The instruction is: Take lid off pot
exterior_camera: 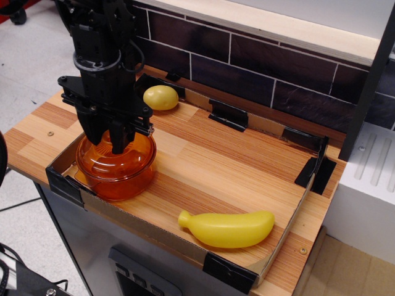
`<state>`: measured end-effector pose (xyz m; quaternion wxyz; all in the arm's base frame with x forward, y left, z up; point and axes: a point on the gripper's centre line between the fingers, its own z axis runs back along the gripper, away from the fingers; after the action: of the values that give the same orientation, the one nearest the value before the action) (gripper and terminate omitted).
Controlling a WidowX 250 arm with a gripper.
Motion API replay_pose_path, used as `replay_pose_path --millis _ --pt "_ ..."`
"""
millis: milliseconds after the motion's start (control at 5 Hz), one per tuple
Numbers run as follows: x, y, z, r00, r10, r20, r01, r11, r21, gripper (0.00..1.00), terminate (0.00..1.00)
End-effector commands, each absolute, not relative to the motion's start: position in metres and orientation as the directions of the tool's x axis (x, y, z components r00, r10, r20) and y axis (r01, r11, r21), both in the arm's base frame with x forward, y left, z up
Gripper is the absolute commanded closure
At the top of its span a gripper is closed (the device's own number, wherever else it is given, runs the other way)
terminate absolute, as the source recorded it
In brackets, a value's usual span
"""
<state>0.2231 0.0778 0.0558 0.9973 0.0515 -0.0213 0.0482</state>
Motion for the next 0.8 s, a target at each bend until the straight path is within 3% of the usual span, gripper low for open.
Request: replay_pose_path --millis 0,400,600 --pt "0.232 0.094 0.09 0.985 0.149 0.092 -0.158 0.982 0.106 1.0 0.0" --pt "0.245 0.088 0.148 0.974 0.22 0.054 -0.223 0.973 0.06 1.0 0.0" --pt "0.253 0.072 0.154 0.968 0.246 0.052 -0.248 0.968 0.043 1.0 0.0"
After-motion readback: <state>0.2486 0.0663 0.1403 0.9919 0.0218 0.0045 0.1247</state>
